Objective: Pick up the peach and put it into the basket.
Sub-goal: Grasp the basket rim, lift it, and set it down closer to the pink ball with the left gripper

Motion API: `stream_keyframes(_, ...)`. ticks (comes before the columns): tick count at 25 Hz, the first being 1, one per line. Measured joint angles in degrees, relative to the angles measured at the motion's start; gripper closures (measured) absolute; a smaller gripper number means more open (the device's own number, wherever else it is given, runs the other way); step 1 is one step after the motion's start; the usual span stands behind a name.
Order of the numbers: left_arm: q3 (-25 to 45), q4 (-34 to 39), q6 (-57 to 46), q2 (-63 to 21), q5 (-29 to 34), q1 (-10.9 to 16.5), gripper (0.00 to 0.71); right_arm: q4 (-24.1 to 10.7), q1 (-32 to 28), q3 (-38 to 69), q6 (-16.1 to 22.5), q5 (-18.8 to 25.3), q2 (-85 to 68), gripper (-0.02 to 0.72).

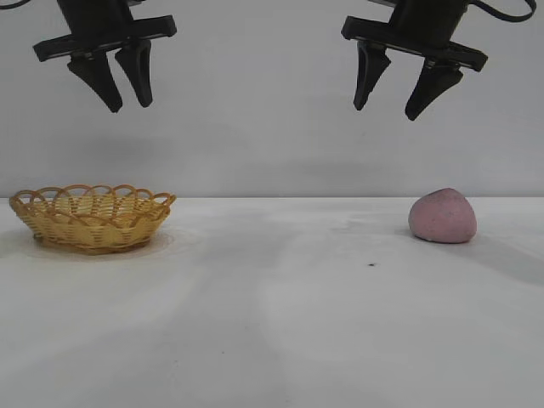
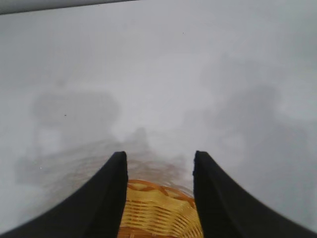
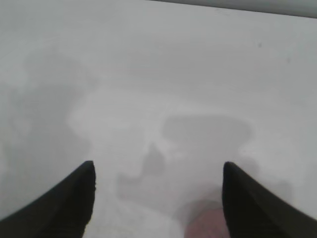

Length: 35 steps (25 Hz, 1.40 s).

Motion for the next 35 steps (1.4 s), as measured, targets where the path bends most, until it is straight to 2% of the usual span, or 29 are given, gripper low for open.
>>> stream_keyframes(12,0.0,0.1,0.0,0.0,0.5,0.1,0.457,0.4,0.0,0.0,-0.1,0.1,0.0,0.240)
stream_keyframes(18,0.1,5.3,0.0,1.4,5.4,2.9,0.457,0.5,0.0,0.0,-0.7,1.5,0.0,0.240)
stream_keyframes(23,3.8,7.8,0.0,2.6,7.6,4.7,0.457,0.6,0.0,0.0,-1.0,1.7,0.0,0.240)
stream_keyframes(27,7.2,9.2,0.1,3.1,7.6,4.8,0.457,0.7,0.0,0.0,-1.2,1.7,0.0,0.240)
stream_keyframes(35,7.9,9.2,0.1,5.4,6.5,5.0,0.457,1.1,0.0,0.0,-1.5,1.7,0.0,0.240)
